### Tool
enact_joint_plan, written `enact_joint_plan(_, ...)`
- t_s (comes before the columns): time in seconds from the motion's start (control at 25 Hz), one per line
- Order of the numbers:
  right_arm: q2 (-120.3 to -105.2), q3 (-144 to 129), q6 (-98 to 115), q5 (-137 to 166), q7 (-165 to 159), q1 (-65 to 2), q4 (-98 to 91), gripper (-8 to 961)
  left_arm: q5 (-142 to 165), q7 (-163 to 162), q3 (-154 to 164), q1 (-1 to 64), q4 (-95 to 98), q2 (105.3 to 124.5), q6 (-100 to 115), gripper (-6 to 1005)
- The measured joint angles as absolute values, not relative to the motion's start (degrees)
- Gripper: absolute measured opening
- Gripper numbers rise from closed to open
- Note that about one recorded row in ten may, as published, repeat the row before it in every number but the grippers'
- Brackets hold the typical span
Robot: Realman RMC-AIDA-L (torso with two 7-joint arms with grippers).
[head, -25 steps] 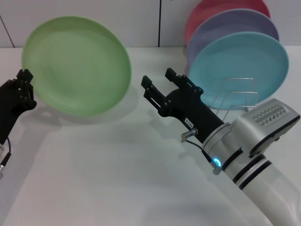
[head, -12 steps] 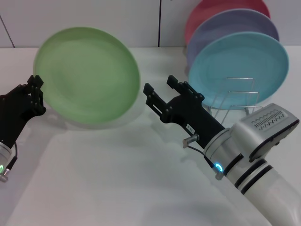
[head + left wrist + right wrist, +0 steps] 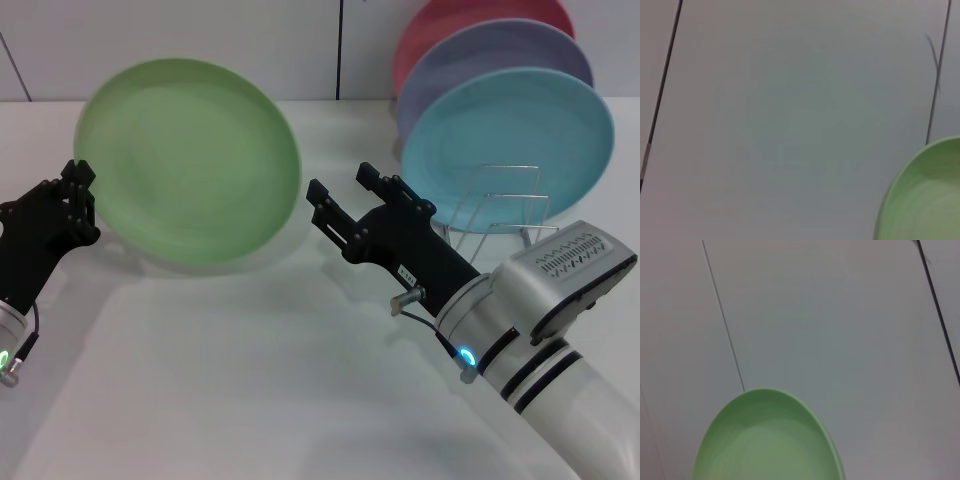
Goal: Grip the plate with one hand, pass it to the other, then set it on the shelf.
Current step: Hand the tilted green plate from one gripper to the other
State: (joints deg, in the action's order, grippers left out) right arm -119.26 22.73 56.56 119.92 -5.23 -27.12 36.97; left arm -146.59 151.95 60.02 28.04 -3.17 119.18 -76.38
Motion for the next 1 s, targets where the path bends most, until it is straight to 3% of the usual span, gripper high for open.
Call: enact_joint_plan(1.0, -119.44, 22.94, 56.52, 119.78, -5.37, -26.64, 36.46, 693, -143.56, 151.81, 59.71, 29.28, -4.4, 119.18, -76.69, 30)
